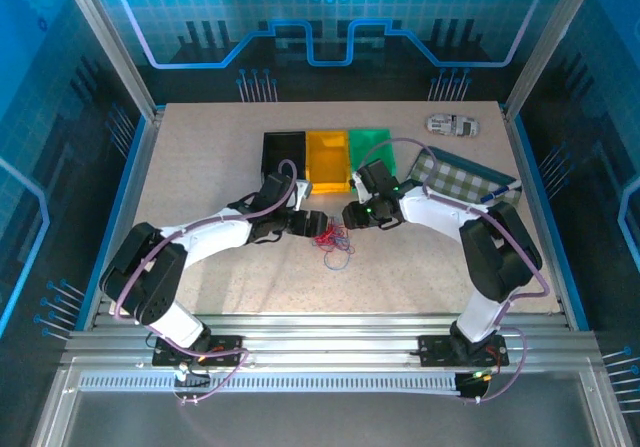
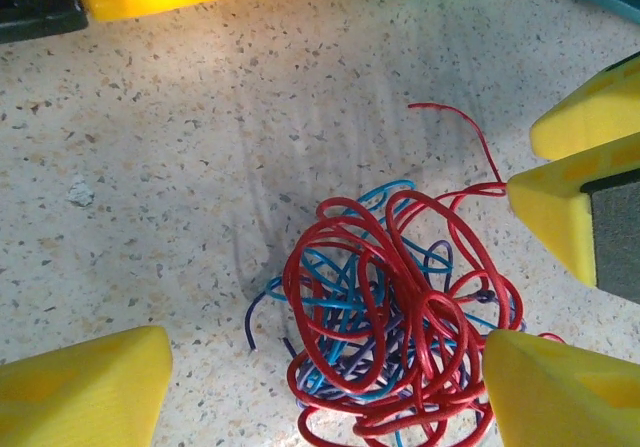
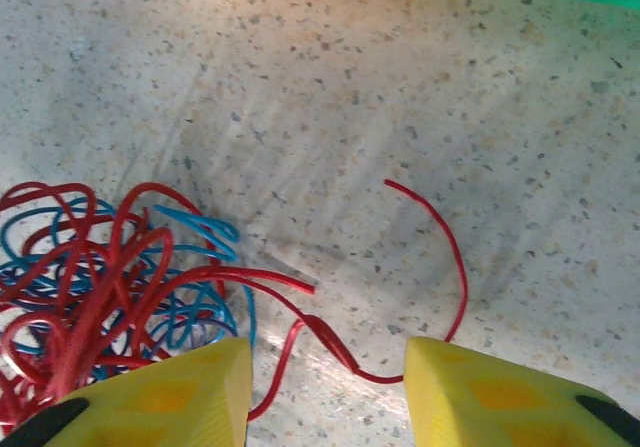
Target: Untangle the cables
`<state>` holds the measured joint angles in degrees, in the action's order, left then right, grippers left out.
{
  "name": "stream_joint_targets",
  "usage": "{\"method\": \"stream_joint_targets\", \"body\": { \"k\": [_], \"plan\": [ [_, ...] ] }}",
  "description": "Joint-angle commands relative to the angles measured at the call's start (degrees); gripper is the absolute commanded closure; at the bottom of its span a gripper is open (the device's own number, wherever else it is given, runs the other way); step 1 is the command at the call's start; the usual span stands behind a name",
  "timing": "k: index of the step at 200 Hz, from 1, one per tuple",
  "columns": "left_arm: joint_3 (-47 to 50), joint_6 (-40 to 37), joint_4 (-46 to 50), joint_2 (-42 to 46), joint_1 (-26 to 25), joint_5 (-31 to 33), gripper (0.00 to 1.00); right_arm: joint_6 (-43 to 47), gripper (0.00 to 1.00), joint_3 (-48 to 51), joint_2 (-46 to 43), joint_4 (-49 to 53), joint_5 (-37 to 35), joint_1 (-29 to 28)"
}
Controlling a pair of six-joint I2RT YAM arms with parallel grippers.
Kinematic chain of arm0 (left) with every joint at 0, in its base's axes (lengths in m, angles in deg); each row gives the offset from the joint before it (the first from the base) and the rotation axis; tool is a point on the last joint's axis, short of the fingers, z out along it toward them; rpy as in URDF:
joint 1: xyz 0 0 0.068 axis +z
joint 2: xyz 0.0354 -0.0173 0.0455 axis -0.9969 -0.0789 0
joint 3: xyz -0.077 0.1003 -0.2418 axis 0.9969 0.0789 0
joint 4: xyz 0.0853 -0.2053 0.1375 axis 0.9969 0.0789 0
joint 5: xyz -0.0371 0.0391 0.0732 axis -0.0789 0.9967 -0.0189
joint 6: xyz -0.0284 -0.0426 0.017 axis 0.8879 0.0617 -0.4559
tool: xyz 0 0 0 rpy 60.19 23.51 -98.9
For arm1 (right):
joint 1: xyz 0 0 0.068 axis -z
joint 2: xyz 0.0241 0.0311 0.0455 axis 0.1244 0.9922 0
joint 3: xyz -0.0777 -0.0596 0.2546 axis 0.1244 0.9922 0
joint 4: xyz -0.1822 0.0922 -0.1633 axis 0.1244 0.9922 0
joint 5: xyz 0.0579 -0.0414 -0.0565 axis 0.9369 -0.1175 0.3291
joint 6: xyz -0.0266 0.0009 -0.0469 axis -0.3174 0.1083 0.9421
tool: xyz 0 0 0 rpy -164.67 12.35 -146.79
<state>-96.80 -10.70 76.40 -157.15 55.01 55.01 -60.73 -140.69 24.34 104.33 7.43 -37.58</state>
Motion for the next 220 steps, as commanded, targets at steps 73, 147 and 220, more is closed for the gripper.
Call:
{"method": "stream_joint_targets", "body": {
  "k": [73,147,220],
  "plan": [
    [-5.74,-2.43,2.34,-6.11,-2.11,0.04,0.23,3.81,0.61,-2.33,5.68,1.42,2.39,0.22],
    [-8.28,-1.2,2.35,-9.84,-2.15,0.36,0.29,3.09,0.95,-2.22,6.97,-0.78,2.58,0.05],
    [-12.43,-0.86,4.89,-15.1,-2.1,1.87,0.61,0.8,1.0,2.12,-1.45,-1.76,-0.13,2.05]
  ]
}}
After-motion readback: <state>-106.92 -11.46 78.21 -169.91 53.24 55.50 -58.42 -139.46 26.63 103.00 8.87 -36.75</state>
